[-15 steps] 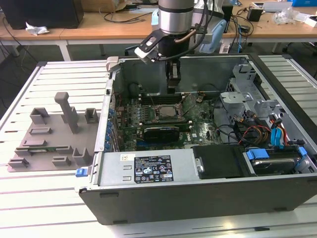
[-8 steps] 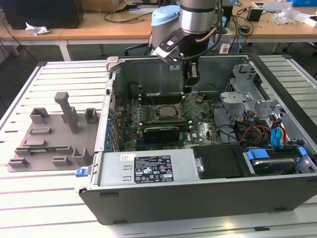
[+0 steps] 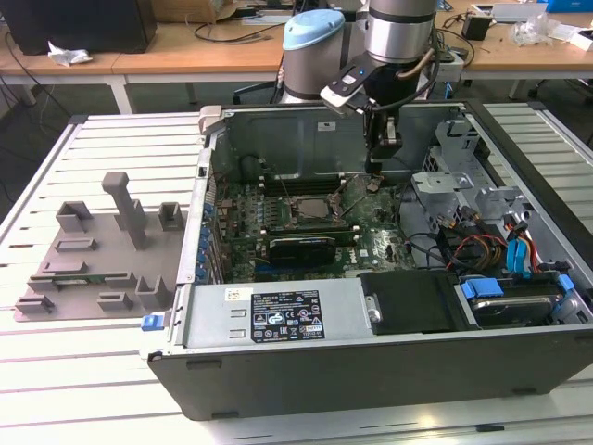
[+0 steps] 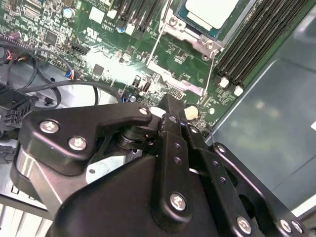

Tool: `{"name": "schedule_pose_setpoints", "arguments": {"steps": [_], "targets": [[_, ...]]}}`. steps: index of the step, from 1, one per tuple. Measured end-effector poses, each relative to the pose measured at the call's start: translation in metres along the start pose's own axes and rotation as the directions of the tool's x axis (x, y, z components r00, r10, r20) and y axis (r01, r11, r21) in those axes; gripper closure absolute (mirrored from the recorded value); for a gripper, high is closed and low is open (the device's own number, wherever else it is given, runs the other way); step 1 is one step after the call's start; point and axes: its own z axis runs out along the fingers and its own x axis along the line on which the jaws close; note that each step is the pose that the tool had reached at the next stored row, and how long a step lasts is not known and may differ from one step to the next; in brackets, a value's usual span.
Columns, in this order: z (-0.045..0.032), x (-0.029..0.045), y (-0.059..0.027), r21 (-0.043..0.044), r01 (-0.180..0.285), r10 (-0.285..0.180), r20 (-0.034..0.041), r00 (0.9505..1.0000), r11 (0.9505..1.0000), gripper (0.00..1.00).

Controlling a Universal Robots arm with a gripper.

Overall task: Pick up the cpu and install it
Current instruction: 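Close the cpu cover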

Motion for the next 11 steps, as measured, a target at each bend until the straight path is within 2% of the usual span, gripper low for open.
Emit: {"name": "schedule_pose_setpoints", "arguments": {"steps": [3, 11], "targets": [[0.0014, 0.0000, 0.0007, 0.0000, 0.000, 0.000, 0.0000, 1.0000, 1.0000, 0.89], [0.0210, 0.0008, 0.0064, 0.0001, 0.000, 0.000, 0.0000, 1.0000, 1.0000, 0.89]]}}
